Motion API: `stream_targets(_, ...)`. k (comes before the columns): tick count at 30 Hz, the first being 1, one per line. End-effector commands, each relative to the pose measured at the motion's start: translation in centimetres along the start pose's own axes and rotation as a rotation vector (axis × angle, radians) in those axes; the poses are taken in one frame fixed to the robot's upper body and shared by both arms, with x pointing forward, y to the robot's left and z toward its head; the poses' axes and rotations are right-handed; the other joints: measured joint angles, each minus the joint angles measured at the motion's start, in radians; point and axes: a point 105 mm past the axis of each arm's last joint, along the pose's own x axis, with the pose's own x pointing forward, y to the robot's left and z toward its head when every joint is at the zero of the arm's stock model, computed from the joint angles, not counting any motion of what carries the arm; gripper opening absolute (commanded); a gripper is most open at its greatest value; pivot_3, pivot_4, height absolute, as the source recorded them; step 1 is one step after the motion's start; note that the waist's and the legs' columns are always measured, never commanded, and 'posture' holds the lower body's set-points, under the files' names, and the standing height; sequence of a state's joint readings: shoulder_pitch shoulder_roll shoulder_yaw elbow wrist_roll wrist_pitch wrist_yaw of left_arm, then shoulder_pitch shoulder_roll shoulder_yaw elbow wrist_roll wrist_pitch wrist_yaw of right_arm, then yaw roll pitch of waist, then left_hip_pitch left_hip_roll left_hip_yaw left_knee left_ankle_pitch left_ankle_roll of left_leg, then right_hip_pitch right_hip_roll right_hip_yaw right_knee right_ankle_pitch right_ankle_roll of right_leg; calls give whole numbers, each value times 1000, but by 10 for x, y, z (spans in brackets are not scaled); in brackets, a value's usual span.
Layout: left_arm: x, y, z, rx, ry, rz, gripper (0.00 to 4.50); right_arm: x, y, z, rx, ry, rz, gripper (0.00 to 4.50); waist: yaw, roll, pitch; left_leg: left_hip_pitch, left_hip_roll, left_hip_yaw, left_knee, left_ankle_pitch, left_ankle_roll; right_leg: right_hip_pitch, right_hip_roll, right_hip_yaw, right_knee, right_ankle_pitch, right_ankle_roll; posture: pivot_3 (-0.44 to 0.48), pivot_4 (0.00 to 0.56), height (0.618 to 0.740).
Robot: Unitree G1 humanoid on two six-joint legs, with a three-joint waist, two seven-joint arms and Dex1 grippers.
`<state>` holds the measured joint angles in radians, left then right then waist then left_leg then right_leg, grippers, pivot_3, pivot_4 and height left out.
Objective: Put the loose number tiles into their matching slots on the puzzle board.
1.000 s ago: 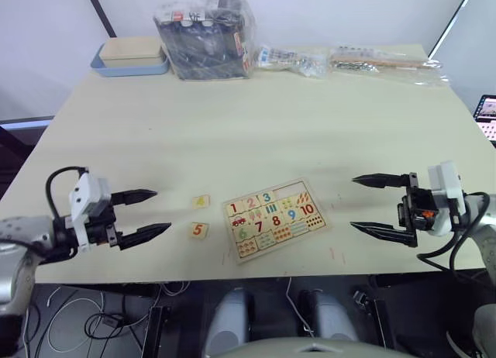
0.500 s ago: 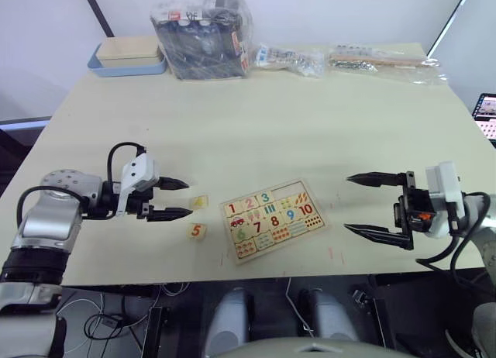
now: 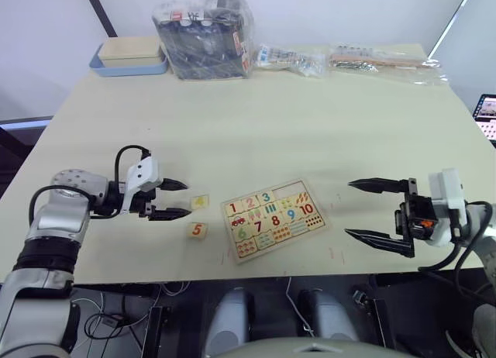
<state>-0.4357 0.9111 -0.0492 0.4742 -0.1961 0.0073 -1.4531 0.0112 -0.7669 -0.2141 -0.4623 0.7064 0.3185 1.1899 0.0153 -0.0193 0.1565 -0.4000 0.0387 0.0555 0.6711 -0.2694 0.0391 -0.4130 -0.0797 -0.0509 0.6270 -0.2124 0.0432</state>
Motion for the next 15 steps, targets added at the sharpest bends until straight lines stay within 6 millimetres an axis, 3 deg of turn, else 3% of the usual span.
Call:
stream_targets(1, 1, 5, 4, 34, -7, 7, 3670, -3, 2, 14, -71, -12, 4, 4500, 2, -1, 0, 0, 0, 0, 0, 0, 0, 0, 0, 0, 0, 0, 0, 0, 150, 740)
stream_targets(12, 11, 4, 11, 50, -33, -24, 3670, -3, 7, 10, -69, -10, -16, 4500, 1, -1, 0, 0, 0, 0, 2, 0, 0, 1, 0, 0, 1, 0, 1, 0, 150, 740)
stream_targets(15, 12, 1, 13, 70, -35, -41, 2859, -3, 7, 10, -67, -8, -21, 4500, 1, -1, 0, 0, 0, -1, 2, 0, 0, 1, 0, 0, 1, 0, 1, 0, 150, 740)
